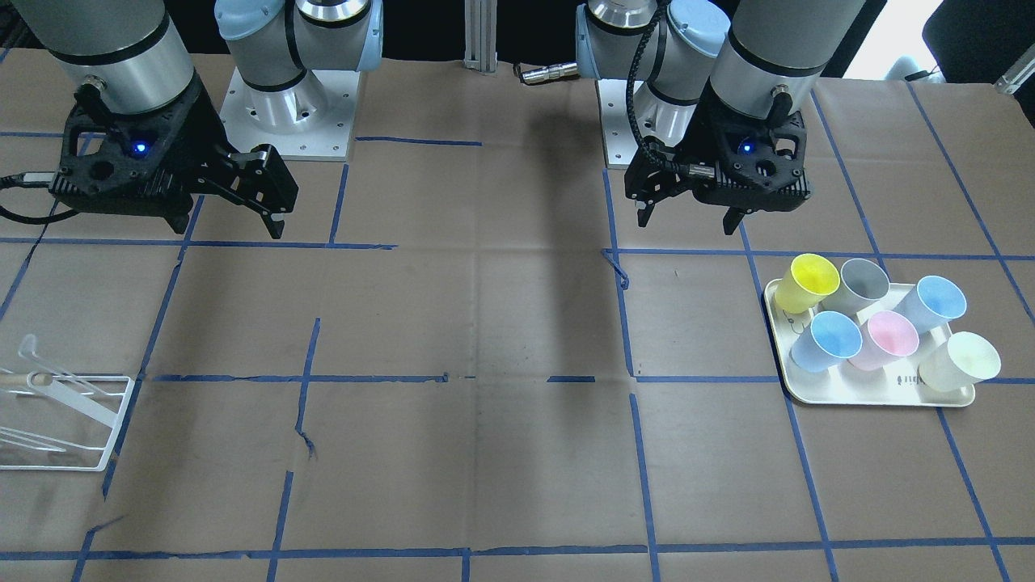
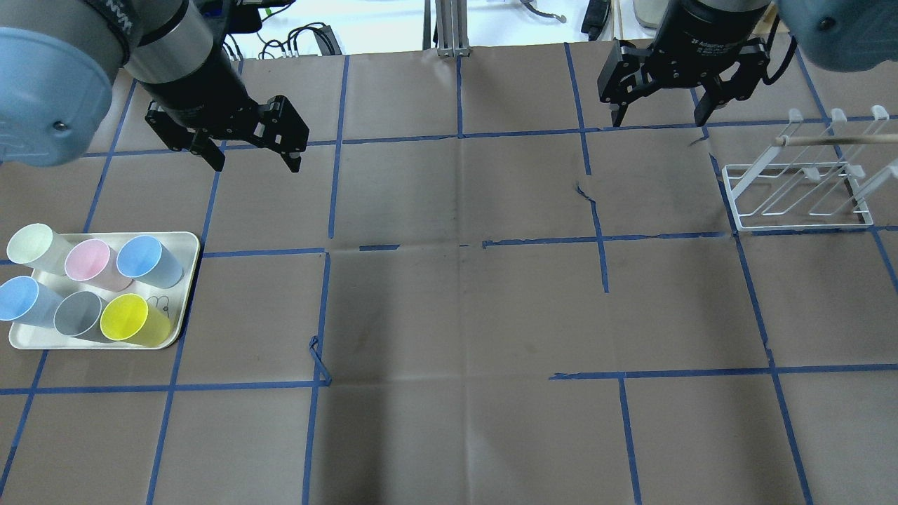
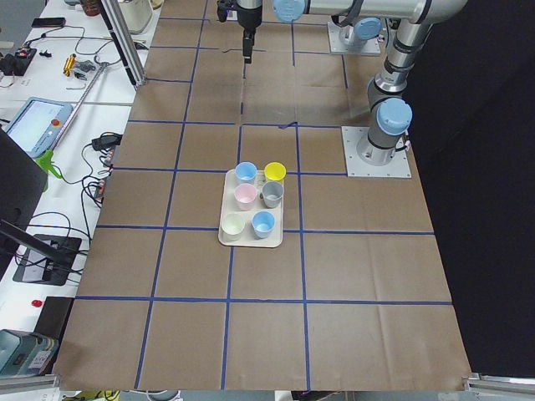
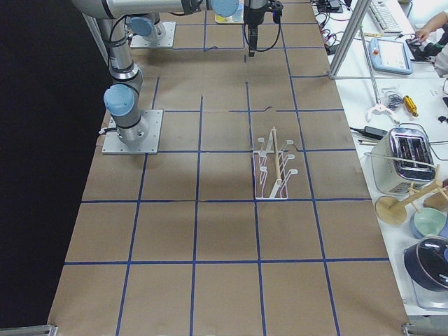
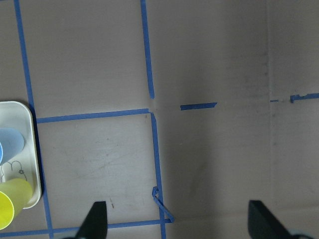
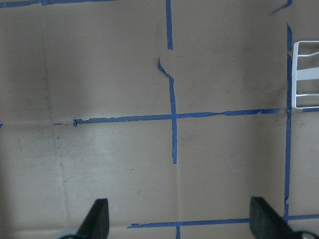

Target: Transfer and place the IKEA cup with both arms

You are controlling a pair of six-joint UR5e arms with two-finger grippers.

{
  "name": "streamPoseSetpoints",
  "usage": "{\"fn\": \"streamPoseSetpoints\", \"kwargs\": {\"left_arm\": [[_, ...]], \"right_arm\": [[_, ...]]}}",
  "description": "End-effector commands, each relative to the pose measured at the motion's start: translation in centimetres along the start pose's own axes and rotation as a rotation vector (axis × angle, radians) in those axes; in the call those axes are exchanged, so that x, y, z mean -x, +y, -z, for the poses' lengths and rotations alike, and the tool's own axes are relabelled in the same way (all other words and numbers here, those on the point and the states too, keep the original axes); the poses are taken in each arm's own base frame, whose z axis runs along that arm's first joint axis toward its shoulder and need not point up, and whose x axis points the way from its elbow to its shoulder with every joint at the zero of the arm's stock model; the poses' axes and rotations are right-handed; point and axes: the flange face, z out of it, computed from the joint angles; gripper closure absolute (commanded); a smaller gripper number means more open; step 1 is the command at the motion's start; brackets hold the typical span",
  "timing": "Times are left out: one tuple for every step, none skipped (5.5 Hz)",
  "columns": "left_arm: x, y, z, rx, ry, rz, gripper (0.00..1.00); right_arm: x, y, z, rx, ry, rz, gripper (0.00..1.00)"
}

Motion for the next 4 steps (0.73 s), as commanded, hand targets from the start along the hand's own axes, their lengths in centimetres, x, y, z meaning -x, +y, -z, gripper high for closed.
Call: {"fn": "streamPoseSetpoints", "kwargs": {"left_arm": [[0.31,0.49,0.50,-0.002,0.000,0.012,0.02],[0.32,0.62,0.62,-0.002,-0.001,0.012,0.02],[0.31,0.80,0.56,0.010,-0.001,0.016,0.02],[0.52,0.89,0.85,0.024,0.000,0.040,0.02]], "right_arm": [[0.00,0.01,0.02,0.000,0.000,0.000,0.00],[0.00,0.01,0.02,0.000,0.000,0.000,0.00],[0.00,0.01,0.02,0.000,0.000,0.000,0.00],[0.00,-0.04,-0.07,0.001,0.000,0.000,0.00]]}}
